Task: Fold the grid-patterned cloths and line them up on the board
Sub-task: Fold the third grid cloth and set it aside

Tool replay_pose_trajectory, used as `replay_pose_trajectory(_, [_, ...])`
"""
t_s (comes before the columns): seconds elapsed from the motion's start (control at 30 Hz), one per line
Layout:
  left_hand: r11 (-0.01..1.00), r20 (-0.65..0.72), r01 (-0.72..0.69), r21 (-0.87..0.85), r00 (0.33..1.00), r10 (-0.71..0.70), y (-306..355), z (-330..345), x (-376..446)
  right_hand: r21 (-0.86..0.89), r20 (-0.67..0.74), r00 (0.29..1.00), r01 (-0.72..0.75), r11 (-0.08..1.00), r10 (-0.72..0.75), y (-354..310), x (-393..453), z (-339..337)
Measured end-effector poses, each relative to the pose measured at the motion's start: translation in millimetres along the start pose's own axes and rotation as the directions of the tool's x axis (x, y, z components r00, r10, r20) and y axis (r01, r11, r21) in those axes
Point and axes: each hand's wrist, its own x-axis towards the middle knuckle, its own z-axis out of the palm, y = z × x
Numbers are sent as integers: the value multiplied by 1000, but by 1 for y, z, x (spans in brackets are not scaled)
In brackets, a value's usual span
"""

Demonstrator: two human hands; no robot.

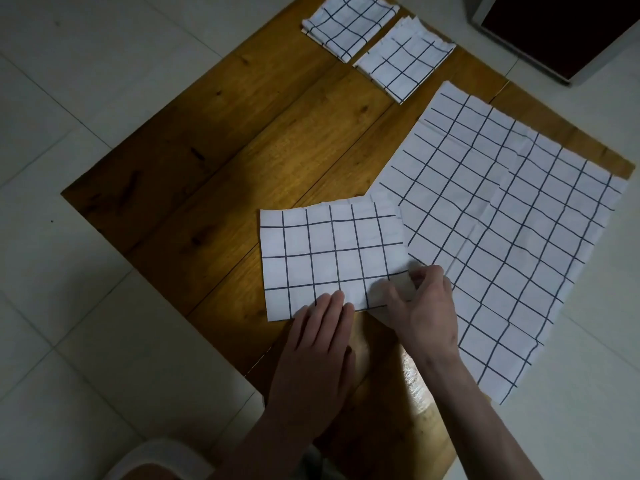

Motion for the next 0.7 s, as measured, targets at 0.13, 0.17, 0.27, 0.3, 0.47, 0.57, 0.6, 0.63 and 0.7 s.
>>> replay_pose_trajectory(0.13, [1000,2,5,2,1000,-5,7,-1,-6,161,-36,998,57,985,-52,4,-7,-3])
replay_pose_trajectory(0.17, [1000,4,5,2,1000,-5,8,-1,-6,227,-43,998,61,972,-52,5,-9,-4])
replay_pose_trajectory(0.27, [1000,18,11,-10,1000,-11,11,-2,-7,402,-22,1000,12,916,-3,2,-13,-3])
replay_pose_trajectory(0.3, [1000,24,17,-20,1000,-17,12,-2,-7,448,-19,999,-15,894,26,2,-13,-2])
replay_pose_trajectory(0.47, [996,-18,45,-81,999,-47,17,-6,-1,552,-22,997,-45,833,68,8,-22,0])
replay_pose_trajectory(0.57, [988,-68,83,-133,993,-93,19,-7,6,554,-69,995,-24,832,74,15,-26,-9])
replay_pose_trajectory(0.6, [986,-81,97,-134,991,-109,17,-8,9,552,-84,993,-25,833,86,17,-28,-11])
replay_pose_trajectory(0.63, [986,-91,109,-128,988,-121,15,-8,11,545,-98,990,-27,838,96,19,-29,-14])
replay_pose_trajectory(0.7, [988,-106,119,-98,986,-129,8,-8,16,542,-131,985,-23,840,111,21,-34,-16])
